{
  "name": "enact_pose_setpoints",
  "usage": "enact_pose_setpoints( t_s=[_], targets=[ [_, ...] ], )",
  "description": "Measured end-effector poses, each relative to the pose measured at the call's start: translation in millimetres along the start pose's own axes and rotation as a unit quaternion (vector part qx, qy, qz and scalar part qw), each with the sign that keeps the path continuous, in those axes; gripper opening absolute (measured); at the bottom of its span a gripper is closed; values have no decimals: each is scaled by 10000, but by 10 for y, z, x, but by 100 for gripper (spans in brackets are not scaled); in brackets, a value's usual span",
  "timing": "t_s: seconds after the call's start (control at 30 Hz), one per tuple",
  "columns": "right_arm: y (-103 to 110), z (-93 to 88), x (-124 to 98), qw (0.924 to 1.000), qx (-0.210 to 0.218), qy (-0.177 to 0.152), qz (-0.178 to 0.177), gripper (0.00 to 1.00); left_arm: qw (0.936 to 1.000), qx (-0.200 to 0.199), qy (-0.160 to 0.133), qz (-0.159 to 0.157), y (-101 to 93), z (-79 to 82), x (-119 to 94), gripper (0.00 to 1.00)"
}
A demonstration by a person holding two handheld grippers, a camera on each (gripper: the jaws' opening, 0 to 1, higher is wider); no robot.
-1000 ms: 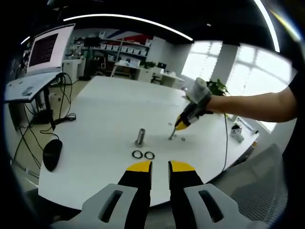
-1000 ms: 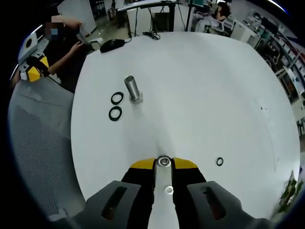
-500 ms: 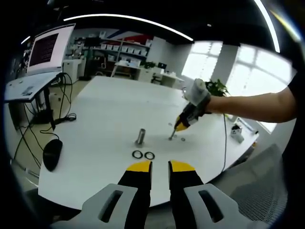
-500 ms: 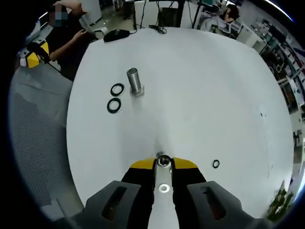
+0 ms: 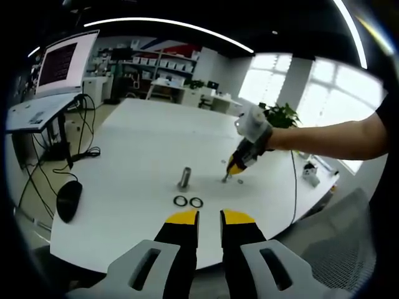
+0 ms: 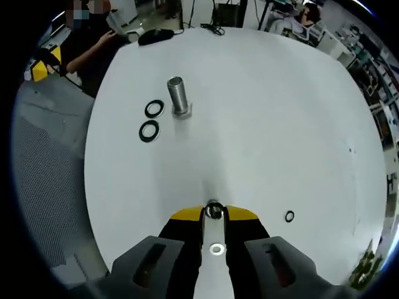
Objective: Place the washer onto the threaded stud by aligning its center hole with the stud, sliding it down to the base, and recovering from edge contact or off-axis alignment until the washer reaches the visible bottom stop.
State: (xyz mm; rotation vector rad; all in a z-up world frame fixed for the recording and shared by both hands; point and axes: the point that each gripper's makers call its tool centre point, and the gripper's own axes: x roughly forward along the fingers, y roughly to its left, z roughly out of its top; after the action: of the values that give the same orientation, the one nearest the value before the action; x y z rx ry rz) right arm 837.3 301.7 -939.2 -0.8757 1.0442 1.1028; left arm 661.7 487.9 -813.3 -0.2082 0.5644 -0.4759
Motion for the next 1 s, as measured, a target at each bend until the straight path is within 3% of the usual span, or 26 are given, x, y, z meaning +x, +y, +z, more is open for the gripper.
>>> enact_pose_setpoints(
  t_s=[1.0],
  targets=[
    [96, -139, 241, 9995, -57, 225, 214, 14, 9999, -14, 111, 17, 9, -31, 10, 11]
  ],
)
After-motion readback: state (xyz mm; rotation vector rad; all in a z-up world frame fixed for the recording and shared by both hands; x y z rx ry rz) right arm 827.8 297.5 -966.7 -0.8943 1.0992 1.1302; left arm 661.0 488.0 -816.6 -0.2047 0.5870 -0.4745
